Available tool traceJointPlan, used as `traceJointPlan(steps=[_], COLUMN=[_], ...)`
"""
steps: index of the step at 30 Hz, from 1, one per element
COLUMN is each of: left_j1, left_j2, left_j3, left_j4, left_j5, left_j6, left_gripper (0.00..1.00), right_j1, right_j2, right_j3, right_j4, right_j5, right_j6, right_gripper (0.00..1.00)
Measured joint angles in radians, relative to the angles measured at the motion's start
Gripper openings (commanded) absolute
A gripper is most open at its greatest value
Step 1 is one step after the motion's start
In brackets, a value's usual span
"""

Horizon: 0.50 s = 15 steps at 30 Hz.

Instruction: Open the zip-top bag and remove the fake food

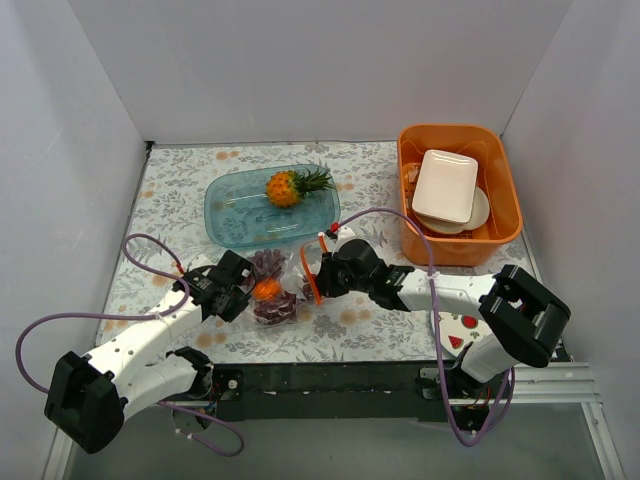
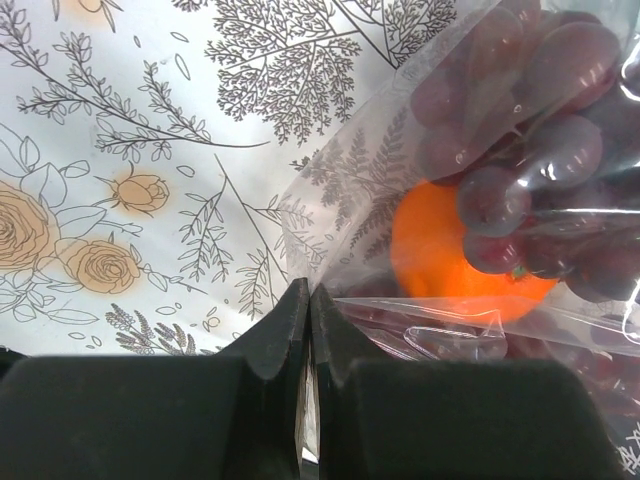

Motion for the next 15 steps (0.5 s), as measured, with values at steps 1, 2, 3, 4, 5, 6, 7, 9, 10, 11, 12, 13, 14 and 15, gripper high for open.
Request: traceJointPlan(steps=[1,2,3,4,5,6,7,9,10,11,12,13,14,15], left_j1=[0.0,0.0,0.0,0.0,0.0,0.0,0.0,0.0,0.0,0.0,0.0,0.0,0.0,0.0], left_j2=[0.0,0.0,0.0,0.0,0.0,0.0,0.0,0.002,0.003,0.004,0.006,0.01,0.011,0.014], left_j3=[0.0,0.001,0.002,0.003,0.004,0.006,0.007,0.01,0.011,0.013,0.014,0.015,0.015,0.015], left_j4=[-0.003,-0.006,-0.009,-0.01,-0.01,-0.011,-0.01,-0.01,-0.01,-0.01,-0.01,-0.01,-0.009,-0.008], left_j5=[-0.003,-0.006,-0.008,-0.008,-0.008,-0.008,-0.008,-0.009,-0.009,-0.01,-0.011,-0.013,-0.015,-0.015], left_j6=[-0.002,-0.003,-0.003,-0.004,-0.006,-0.007,-0.007,-0.009,-0.01,-0.01,-0.009,-0.01,-0.009,-0.009], left_gripper=[0.0,0.0,0.0,0.0,0.0,0.0,0.0,0.0,0.0,0.0,0.0,0.0,0.0,0.0], right_j1=[0.0,-0.002,-0.005,-0.011,-0.018,-0.026,-0.035,-0.049,-0.053,-0.057,-0.059,-0.062,-0.064,-0.065], right_j2=[0.0,-0.001,-0.002,-0.005,-0.008,-0.013,-0.017,-0.024,-0.026,-0.027,-0.027,-0.028,-0.029,-0.031], right_j3=[0.0,0.0,0.001,0.002,0.002,0.003,0.005,0.018,0.028,0.04,0.053,0.064,0.074,0.082], right_j4=[0.0,-0.002,-0.005,-0.009,-0.011,-0.013,-0.015,-0.025,-0.027,-0.033,-0.037,-0.04,-0.042,-0.046], right_j5=[0.0,0.0,0.0,-0.002,-0.006,-0.009,-0.013,-0.019,-0.021,-0.023,-0.025,-0.027,-0.028,-0.029], right_j6=[-0.001,-0.003,-0.005,-0.006,-0.008,-0.01,-0.014,-0.021,-0.024,-0.027,-0.029,-0.031,-0.033,-0.035], right_gripper=[0.03,0.03,0.03,0.03,0.03,0.03,0.03,0.03,0.03,0.03,0.03,0.04,0.04,0.03])
